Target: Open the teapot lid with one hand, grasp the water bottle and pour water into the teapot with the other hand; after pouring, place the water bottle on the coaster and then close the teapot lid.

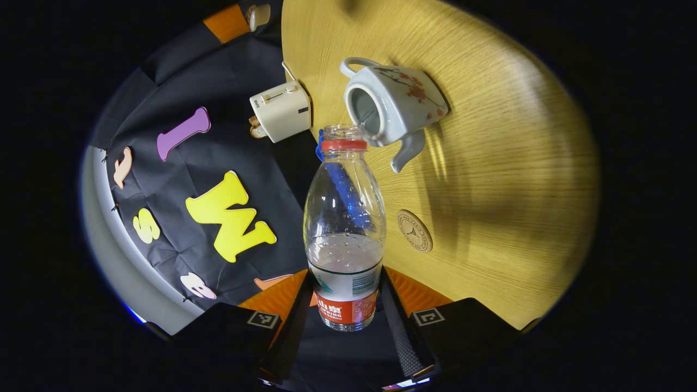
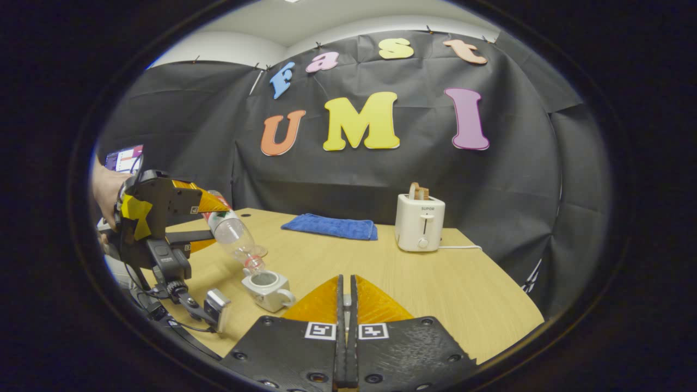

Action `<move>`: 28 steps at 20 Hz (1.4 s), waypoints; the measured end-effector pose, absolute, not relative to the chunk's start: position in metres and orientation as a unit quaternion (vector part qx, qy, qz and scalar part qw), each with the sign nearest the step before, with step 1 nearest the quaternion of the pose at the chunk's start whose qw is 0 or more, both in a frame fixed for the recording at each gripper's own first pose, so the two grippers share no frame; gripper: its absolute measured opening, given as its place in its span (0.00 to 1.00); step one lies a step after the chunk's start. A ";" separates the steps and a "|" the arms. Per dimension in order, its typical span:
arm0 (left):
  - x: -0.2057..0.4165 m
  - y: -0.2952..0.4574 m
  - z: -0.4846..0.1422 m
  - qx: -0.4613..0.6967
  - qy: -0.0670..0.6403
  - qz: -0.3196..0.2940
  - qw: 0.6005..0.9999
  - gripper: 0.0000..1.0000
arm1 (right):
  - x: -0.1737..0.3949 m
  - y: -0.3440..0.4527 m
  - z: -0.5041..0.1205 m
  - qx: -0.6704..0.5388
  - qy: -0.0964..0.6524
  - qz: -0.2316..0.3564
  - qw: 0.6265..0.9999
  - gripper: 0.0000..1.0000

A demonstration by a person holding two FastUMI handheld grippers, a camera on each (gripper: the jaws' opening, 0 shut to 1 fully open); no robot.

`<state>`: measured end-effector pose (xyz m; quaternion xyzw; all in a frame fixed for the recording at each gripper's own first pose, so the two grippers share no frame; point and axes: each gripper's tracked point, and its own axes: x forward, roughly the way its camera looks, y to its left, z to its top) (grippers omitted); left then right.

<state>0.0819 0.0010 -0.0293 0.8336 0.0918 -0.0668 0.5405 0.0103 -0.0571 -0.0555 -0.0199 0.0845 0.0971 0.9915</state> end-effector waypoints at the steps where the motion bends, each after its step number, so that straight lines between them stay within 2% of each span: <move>1: 0.082 0.002 -0.028 0.835 0.093 -0.066 0.539 0.74 | 0.010 -0.056 -0.056 -0.019 0.084 0.099 0.991 0.00; 18: 0.077 -0.006 -0.016 0.863 0.092 -0.052 0.493 0.74 | 0.007 -0.064 -0.060 -0.002 0.081 0.101 0.992 0.00; 28: 0.076 -0.010 -0.014 0.866 0.093 -0.052 0.489 0.74 | 0.005 -0.071 -0.062 0.004 0.081 0.099 0.992 0.00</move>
